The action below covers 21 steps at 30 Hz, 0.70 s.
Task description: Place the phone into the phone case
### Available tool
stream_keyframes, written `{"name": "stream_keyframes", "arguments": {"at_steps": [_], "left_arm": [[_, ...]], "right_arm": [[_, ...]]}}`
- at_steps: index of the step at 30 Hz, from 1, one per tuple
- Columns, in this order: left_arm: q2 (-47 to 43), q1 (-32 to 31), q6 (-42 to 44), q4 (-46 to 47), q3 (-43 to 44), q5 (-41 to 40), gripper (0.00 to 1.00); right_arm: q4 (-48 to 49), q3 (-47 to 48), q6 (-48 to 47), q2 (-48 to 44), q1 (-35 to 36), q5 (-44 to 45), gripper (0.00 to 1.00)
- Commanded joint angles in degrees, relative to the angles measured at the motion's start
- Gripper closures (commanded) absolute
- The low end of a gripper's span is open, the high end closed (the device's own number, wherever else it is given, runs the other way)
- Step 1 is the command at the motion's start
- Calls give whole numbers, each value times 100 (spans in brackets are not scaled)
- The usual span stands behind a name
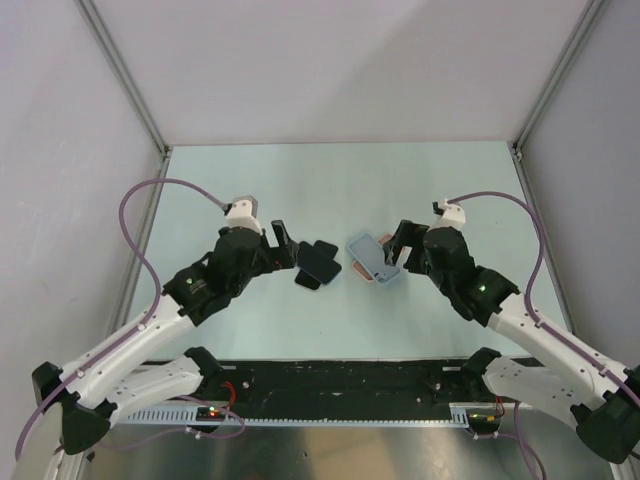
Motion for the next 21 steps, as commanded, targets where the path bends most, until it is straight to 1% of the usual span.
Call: {"name": "stream_keyframes", "arguments": {"at_steps": [1,3,6,9,11,13,18,21], "left_arm": [[-126,67,87,-63,90,26,2],[-125,82,53,-76,85,56,2],[-115,130,-76,-76,93,99,2],[-88,186,-117,-80,114,154,2],[-68,244,-138,-89,98,220,2],[-58,320,-187,-98,57,311,2],[-49,518,-282,-96,-77,593,2],[-80,603,-278,-100,-151,728,2]], "right_arm": [[333,-28,-160,117,-90,-102,0],[405,-19,-216,210,-189,-199,0],[510,-8,-285,420,-560,-526,0],[696,0,-353,693,-1054,-1154,0],[815,26,-412,941,-1405,-1587,3],[948,96,-515,1229,-1592,-1901,5],[1034,611,-948,2374,-1678,-2390,10],[873,1075,-1261,3160,-1631,-2549,18]]}}
